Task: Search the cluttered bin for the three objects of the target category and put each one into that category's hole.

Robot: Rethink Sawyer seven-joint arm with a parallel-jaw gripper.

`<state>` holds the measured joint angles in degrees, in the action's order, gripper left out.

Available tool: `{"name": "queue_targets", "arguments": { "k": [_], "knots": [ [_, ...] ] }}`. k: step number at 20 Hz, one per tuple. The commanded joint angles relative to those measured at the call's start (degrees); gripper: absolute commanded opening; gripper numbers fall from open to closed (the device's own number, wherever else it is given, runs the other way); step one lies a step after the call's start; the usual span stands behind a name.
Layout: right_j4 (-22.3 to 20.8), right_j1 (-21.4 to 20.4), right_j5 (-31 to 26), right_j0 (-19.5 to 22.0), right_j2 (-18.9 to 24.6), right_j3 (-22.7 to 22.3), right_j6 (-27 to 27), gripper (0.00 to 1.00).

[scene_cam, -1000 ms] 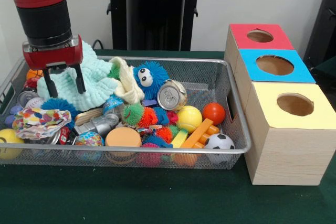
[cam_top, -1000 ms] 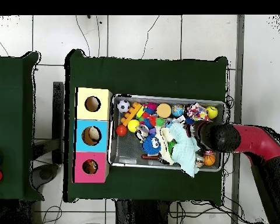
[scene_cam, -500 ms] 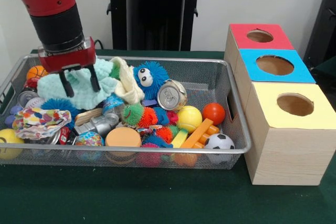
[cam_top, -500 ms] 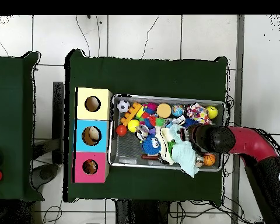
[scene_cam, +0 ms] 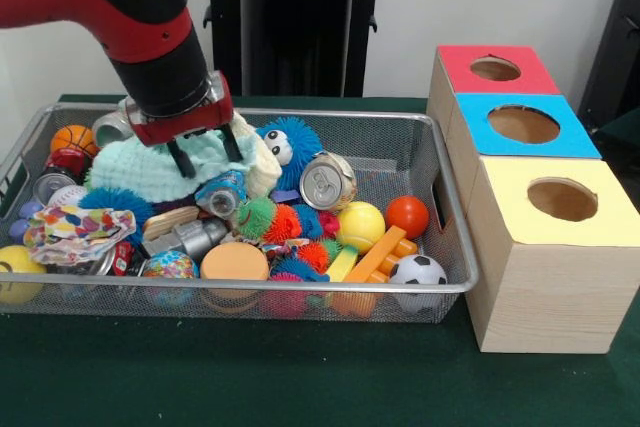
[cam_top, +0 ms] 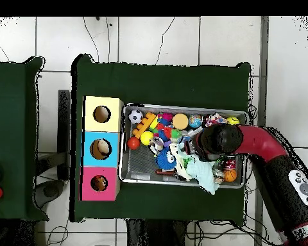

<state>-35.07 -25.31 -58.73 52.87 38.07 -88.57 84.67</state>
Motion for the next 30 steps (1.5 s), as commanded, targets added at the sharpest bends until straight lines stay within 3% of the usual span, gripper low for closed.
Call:
{"name": "queue_targets", "arguments": {
  "k": [1, 3, 4, 19, 30],
  "knots": [
    [0.57, 4.93, -5.1, -1.24, 0.9, 7.56, -12.67, 1.0],
    [0.63, 4.93, -4.91, -0.94, 1.12, 7.27, -12.52, 1.0],
    [0.25, 4.79, -4.51, -0.97, 1.15, 7.31, -12.66, 0.0],
    [0.12, 3.91, -4.8, -1.43, 0.88, 7.39, -12.56, 0.0],
    [3.4, -6.3, -7.58, -3.65, 0.66, 1.54, -5.9, 0.0]
  ]
}}
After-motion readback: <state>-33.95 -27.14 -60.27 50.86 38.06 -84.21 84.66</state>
